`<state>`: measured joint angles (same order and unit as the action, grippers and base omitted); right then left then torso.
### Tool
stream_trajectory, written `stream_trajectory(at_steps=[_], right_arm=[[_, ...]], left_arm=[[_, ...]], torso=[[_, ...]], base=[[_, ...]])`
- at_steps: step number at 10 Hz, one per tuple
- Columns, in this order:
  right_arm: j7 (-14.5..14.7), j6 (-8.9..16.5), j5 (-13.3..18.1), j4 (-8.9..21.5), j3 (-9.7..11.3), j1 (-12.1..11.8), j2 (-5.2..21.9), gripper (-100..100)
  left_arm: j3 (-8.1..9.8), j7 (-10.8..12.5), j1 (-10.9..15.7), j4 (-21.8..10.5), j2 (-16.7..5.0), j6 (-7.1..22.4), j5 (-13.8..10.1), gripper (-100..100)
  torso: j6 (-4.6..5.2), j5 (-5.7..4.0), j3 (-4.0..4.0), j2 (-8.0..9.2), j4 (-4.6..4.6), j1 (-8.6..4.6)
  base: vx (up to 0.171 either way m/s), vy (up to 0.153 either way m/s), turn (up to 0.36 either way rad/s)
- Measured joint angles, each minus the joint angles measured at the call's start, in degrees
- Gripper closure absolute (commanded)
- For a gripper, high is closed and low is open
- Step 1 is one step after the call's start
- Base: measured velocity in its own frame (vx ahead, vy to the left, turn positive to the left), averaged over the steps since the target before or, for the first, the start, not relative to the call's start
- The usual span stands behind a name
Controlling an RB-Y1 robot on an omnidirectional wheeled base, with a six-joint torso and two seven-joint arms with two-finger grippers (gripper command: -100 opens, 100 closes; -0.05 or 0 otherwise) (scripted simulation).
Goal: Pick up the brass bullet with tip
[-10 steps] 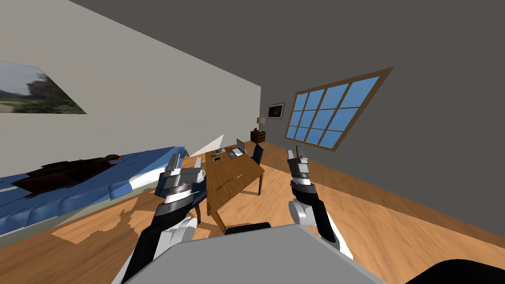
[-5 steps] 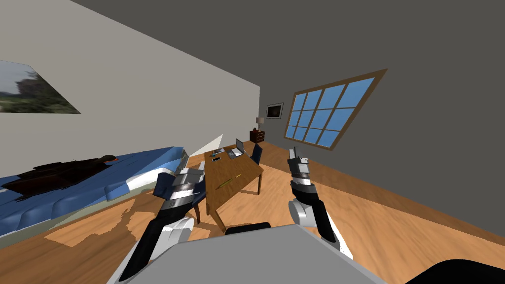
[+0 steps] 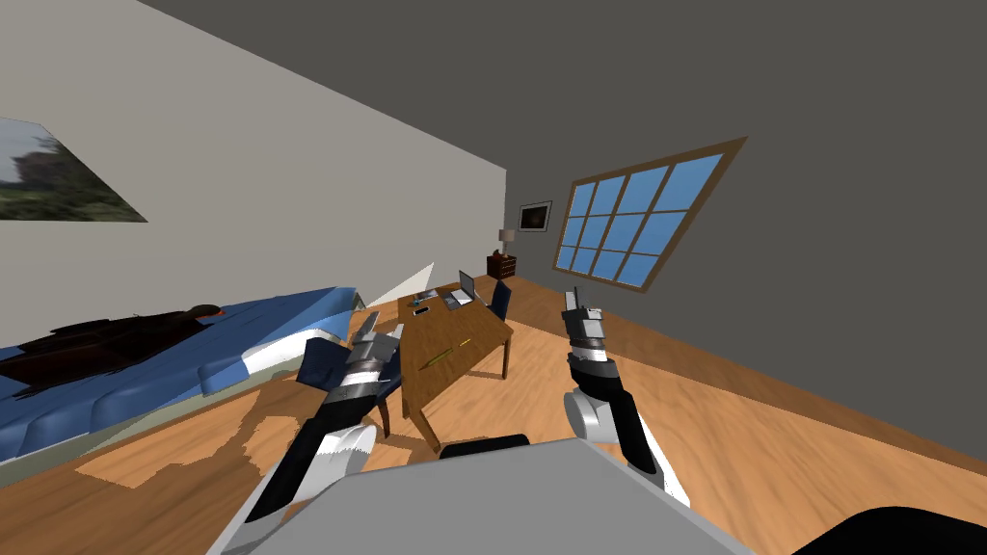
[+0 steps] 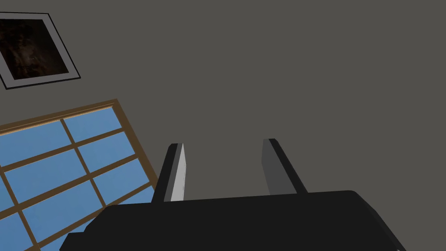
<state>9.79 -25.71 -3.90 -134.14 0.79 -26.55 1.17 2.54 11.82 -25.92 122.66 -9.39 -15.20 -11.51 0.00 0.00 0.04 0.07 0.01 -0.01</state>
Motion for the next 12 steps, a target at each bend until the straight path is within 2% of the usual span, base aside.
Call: stream_trajectory(at_steps=[1, 5, 8, 12], right_arm=[[0.0, 0.0, 0.0, 0.0, 0.0, 0.0, 0.0, 0], [0.0, 0.0, 0.0, 0.0, 0.0, 0.0, 0.0, 0], [0.0, 0.0, 0.0, 0.0, 0.0, 0.0, 0.0, 0], [0.0, 0.0, 0.0, 0.0, 0.0, 0.0, 0.0, 0]], left_arm=[[0.55, 0.5, 0.4, -1.9, -0.6, 1.0, -0.8, -100], [3.86, 3.3, 2.4, -7.7, -3.4, 8.1, -4.9, -100], [4.46, 4.1, 2.8, -11.5, -3.4, 11.7, -6.4, -100], [6.62, 6.0, 5.0, -16.4, -4.7, 17.9, -9.2, -100]], torso=[[0.0, 0.0, 0.0, 0.0, 0.0, 0.01], [0.0, 0.0, 0.02, 0.03, 0.01, 0.0], [0.0, 0.0, 0.0, -0.01, 0.0, 0.0], [0.0, 0.0, -0.01, -0.02, 0.0, 0.02]], base=[[-0.03, -0.008, -0.043], [-0.025, -0.009, -0.027], [-0.016, -0.007, -0.03], [-0.016, -0.005, -0.033]])
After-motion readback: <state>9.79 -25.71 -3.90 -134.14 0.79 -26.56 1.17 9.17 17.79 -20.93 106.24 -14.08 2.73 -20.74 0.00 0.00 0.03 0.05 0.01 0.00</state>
